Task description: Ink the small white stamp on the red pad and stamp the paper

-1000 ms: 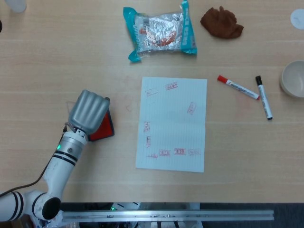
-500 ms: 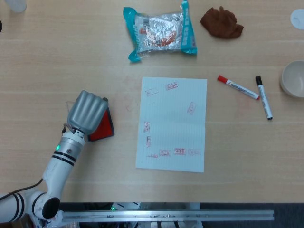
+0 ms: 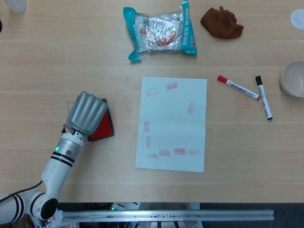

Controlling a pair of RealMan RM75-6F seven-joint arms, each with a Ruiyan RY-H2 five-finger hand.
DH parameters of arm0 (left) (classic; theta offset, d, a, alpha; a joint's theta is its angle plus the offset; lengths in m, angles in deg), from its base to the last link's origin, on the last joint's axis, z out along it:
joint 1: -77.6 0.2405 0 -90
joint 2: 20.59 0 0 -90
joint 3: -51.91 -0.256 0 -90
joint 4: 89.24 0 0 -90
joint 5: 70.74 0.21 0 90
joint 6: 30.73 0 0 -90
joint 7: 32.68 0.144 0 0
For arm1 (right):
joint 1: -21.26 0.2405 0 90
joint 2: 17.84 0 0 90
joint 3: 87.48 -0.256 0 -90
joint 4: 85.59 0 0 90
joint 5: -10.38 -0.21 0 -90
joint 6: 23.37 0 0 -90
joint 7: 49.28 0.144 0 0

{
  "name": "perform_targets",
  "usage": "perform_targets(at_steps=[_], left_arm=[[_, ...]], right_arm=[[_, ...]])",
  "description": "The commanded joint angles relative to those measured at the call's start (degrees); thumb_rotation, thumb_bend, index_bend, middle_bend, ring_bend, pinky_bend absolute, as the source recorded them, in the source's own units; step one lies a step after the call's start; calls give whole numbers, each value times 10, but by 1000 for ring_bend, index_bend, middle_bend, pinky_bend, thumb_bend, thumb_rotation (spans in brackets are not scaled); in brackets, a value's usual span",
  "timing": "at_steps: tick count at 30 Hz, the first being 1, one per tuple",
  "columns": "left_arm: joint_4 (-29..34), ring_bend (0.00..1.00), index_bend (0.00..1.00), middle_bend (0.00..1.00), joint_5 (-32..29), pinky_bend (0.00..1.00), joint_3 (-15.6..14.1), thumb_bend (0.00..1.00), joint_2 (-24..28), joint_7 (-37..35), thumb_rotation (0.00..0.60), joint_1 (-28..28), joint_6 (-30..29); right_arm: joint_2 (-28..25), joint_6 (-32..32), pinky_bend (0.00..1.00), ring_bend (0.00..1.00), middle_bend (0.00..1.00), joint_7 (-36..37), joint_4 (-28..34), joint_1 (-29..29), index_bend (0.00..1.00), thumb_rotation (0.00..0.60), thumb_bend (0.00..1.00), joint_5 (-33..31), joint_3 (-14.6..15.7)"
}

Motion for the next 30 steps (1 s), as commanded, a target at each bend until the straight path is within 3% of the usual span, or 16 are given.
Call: perform_targets(at_steps=[1,11,30], left_arm=[[-3,1000,625,1000,9,1000,-2,259,1,4,600,4,-2],[-37,1000,626,1000,52,1000,-12,259,-13,14,600,12,-2],[-33,1000,626,1000,48,1000,8,259,-22,23,600,18,40]], right_arm=[[1,1,267,221,322,0,0,1,208,600,118,0,0],[1,0,268,221,323,3,-3,-1,208,600,118,0,1],[2,0,267,221,322,10,-10,-4,208,600,118,-3,2]])
